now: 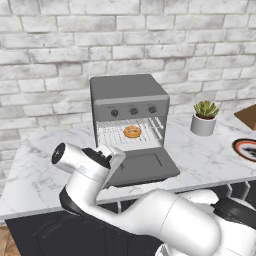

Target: Pick up the bagel from the plate, place it on the toaster oven rack, close the door, and set the timer.

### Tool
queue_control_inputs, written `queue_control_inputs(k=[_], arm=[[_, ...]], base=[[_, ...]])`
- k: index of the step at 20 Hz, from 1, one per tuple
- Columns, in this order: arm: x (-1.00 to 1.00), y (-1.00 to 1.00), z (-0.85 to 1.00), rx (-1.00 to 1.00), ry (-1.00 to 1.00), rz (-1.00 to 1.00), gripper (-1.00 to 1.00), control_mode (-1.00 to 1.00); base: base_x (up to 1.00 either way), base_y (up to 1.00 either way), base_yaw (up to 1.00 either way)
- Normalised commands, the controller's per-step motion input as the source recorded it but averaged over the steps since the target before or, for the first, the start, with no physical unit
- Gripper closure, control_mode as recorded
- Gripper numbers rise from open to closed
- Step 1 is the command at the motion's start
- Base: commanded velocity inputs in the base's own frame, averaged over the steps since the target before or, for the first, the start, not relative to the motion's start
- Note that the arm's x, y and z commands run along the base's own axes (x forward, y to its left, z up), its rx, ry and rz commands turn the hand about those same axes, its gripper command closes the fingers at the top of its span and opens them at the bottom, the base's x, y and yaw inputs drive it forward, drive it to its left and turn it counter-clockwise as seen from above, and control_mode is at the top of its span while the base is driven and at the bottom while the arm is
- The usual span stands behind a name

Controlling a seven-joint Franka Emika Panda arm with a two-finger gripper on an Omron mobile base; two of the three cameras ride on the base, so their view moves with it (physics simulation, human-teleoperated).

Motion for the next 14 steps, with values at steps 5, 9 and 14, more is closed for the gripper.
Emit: queue_control_inputs(k=[5, 9, 14], arm=[[0.0, -0.2, -0.24, 0.0, 0.0, 0.16, -1.0, -1.0], [0.01, 0.0, -0.26, -0.04, 0.0, 0.08, -1.0, -1.0], [0.16, 0.08, -0.12, -0.07, 0.0, 0.05, -1.0, -1.0]], base=[[0.0, 0.0, 0.0], [0.0, 0.0, 0.0], [0.0, 0.0, 0.0]])
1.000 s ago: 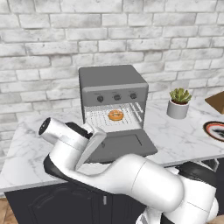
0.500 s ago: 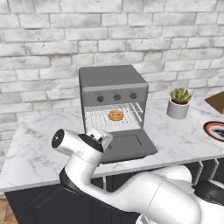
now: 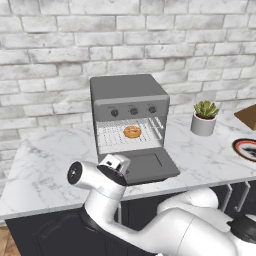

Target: Pick up the bagel from the plate, place it on the toaster oven rack, close the door, and set the timer.

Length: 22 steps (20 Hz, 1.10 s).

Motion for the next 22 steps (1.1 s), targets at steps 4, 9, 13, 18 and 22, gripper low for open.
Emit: queue_control_inputs(k=[4, 9, 13, 18, 22], arm=[[0.27, 0.07, -0.12, -0.09, 0.0, 0.04, -1.0, -1.0], [0.29, 0.07, -0.24, -0.1, 0.04, 0.03, -1.0, -1.0], [0.23, 0.09, -0.31, -0.11, 0.08, 0.02, -1.0, -1.0], [0.21, 0.12, -0.25, -0.11, 0.05, 0.02, -1.0, -1.0], [0.12, 0.09, -0.21, -0.1, 0.01, 0.03, -1.0, -1.0]], base=[[0.0, 0.0, 0.0], [0.0, 0.0, 0.0], [0.0, 0.0, 0.0], [0.0, 0.0, 0.0], [0.0, 0.0, 0.0]])
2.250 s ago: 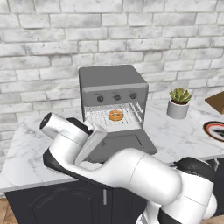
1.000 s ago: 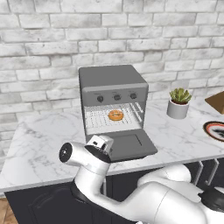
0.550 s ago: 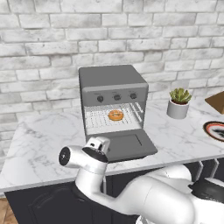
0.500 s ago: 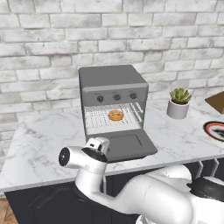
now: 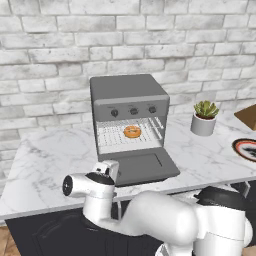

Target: Pick up the bagel from the plate, place it on the toaster oven rack, close the door, and set the timer.

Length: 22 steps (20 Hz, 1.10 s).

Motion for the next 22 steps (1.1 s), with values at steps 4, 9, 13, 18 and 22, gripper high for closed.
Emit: queue_control_inputs(k=[4, 9, 13, 18, 22], arm=[[0.18, 0.02, -0.17, -0.08, 0.0, 0.04, -1.0, -1.0], [0.29, 0.0, -0.16, -0.07, 0.0, 0.05, -1.0, -1.0], [0.31, 0.0, -0.19, -0.05, 0.0, 0.04, -1.0, -1.0], [0.3, 0.04, -0.24, -0.04, 0.0, 0.04, -1.0, -1.0], [0.31, 0.09, -0.14, -0.02, 0.0, 0.07, -1.0, -1.0]], base=[[0.0, 0.0, 0.0], [0.0, 0.0, 0.0], [0.0, 0.0, 0.0], [0.0, 0.0, 0.0], [0.0, 0.0, 0.0]])
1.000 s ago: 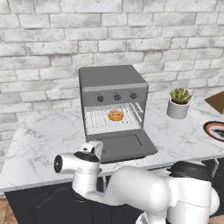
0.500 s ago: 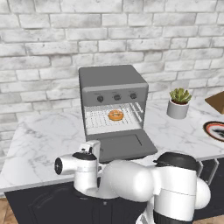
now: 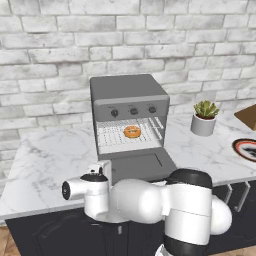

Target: Pick up the bagel from the plate, place it on the toaster oven rack, close the door, and set the timer.

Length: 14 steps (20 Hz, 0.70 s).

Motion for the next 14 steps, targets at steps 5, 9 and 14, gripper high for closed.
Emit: queue_control_inputs(k=[5, 9, 14], arm=[[0.31, 0.05, 0.05, 0.0, -0.01, 0.07, -1.0, -1.0], [0.29, 0.0, 0.35, 0.0, -0.05, 0.05, -1.0, -1.0], [0.31, 0.0, 0.6, 0.0, -0.08, 0.04, -1.0, -1.0]], base=[[0.0, 0.0, 0.0], [0.0, 0.0, 0.0], [0.0, 0.0, 0.0]])
